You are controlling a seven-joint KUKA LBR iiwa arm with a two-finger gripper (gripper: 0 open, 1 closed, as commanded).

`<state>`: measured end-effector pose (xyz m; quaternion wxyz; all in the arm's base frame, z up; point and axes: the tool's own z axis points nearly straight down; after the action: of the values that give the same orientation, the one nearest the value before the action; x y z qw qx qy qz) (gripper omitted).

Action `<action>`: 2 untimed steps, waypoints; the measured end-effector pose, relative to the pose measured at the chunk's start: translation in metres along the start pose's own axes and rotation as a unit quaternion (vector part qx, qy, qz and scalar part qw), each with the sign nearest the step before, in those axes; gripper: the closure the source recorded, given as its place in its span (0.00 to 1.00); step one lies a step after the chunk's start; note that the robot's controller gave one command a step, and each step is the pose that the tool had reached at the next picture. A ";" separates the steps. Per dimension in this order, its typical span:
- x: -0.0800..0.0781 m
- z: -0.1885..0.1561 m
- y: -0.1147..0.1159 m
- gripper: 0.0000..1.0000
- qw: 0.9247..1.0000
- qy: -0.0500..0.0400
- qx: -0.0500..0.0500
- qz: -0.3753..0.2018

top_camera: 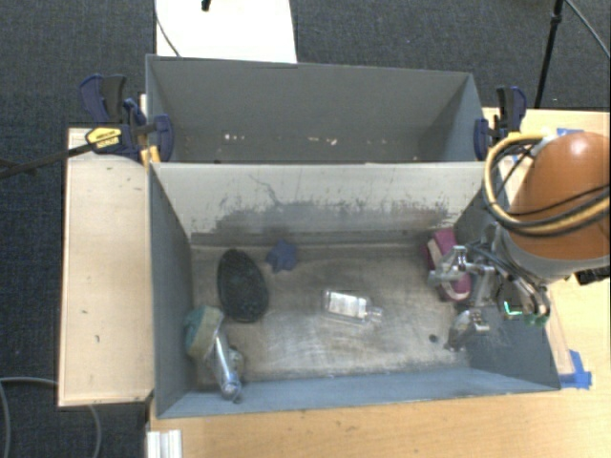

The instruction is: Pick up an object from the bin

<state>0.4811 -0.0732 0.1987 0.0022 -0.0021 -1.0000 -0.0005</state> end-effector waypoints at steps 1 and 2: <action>-0.049 0.128 0.059 0.00 1.000 -0.006 0.000 0.002; -0.045 0.097 0.105 0.00 0.997 -0.006 -0.001 0.073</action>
Offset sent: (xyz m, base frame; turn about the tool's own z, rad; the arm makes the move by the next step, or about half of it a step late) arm 0.0462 0.0573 -0.1287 0.0055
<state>0.5261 0.0312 0.1011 -0.0033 -0.0755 -0.9971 -0.0013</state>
